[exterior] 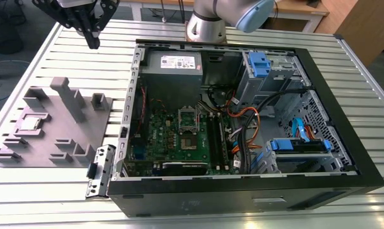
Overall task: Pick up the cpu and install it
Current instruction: 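Reach for the cpu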
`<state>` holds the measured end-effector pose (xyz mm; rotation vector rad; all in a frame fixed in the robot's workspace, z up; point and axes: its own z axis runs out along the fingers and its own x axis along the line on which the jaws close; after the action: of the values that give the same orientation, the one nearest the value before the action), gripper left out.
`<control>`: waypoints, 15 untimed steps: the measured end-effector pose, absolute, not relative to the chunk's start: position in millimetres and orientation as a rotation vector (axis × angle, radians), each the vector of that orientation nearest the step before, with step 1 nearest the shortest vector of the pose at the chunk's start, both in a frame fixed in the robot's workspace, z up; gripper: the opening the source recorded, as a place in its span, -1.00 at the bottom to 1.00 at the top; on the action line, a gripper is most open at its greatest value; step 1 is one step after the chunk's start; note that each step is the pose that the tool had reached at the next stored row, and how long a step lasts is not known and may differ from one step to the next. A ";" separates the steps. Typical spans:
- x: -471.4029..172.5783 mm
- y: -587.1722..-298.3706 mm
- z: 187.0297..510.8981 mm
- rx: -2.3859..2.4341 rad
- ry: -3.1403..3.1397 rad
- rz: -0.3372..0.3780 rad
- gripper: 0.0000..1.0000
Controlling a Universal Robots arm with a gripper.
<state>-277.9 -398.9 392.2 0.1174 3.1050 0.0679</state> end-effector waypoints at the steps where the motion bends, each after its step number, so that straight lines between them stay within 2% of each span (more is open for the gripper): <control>1: -279.0 -398.9 392.2 0.117 3.105 0.068 -0.79; 15: -286.4 -398.9 392.2 0.118 3.105 0.068 -0.79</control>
<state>-286.4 -398.9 392.2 0.1175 3.1050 0.0679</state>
